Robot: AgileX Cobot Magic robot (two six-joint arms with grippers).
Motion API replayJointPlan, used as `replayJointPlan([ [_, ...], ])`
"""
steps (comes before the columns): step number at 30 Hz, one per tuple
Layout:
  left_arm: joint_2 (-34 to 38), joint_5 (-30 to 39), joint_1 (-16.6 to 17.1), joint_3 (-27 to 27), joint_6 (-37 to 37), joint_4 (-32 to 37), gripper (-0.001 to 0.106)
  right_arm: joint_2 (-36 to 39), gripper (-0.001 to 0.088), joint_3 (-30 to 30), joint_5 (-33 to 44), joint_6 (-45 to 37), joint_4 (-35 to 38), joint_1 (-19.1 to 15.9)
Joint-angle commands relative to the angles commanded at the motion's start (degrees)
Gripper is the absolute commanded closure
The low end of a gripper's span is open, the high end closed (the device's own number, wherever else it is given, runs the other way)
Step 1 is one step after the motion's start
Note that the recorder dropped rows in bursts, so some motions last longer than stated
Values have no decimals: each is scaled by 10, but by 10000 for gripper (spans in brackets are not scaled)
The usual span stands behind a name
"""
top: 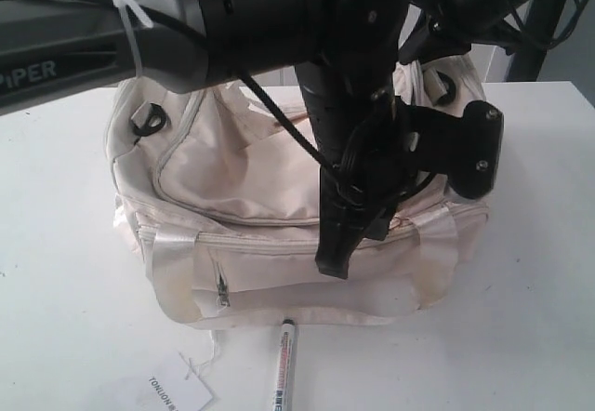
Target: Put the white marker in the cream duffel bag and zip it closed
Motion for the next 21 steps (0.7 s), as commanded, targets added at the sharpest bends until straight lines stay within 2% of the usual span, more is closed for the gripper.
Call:
replayJointPlan([
  [7,0,8,0,1,26,75,1053,0,868,0,0,0,0,0],
  [9,1,25,0,1,57,90,1053,0,868,0,0,0,0,0],
  [15,1,67,0,1,147,92,1053,0,868,0,-3,0,0,0],
  [21,1,91,0,1,183,92,1053,0,868,0,-4,-1,-1,0],
])
